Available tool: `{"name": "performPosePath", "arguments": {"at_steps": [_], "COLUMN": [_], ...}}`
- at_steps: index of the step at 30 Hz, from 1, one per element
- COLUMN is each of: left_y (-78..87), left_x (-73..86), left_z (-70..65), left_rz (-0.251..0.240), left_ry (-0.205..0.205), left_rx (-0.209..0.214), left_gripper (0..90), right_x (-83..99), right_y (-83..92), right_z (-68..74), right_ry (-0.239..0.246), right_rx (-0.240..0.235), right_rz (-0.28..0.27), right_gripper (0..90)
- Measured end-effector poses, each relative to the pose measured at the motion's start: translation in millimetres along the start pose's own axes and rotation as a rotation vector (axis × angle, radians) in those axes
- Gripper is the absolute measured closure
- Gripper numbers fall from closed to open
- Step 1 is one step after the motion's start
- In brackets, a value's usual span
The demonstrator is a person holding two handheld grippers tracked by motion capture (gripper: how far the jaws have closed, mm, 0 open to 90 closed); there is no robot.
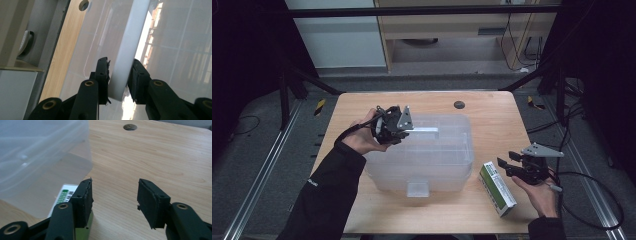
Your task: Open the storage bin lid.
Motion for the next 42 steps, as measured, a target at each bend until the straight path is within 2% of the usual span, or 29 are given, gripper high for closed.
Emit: {"name": "performPosePath", "arguments": {"at_steps": [13,21,25,34,42], "left_y": [3.3,4.1,4.6,5.0,5.5], "left_x": [-1.8,-3.8,-4.7,-5.8,-7.4], "left_z": [7.0,11.4,14.9,21.0,29.5], "left_rz": [-0.026,-0.032,-0.034,-0.047,-0.049], "left_ry": [0.02,0.042,0.053,0.072,0.097], "left_rx": [-0.026,-0.036,-0.033,-0.043,-0.053], "left_gripper": [70.1,69.6,69.3,68.8,68.2], "right_x": [-21.8,-25.9,-26.0,-28.1,-26.9], "right_y": [13.4,15.2,14.2,14.0,9.5], "right_z": [33.3,44.0,51.3,61.2,72.2], "right_ry": [0.08,0.099,0.106,0.127,0.137], "right_rx": [-0.083,-0.11,-0.142,-0.168,-0.211], "right_rz": [-0.015,-0.007,0.002,0.025,0.051], "right_gripper": [54.8,58.4,61.6,68.8,77.4]}}
Point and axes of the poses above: each handheld gripper's, and its own axes: y roughly backward along the jaws, x roughly out of its underside, z roughly to its left, the point moved 5 cm from there along -y, roughly forward along the jaws, and after that the axes turned 1 degree about x, right-handed, at the moved point
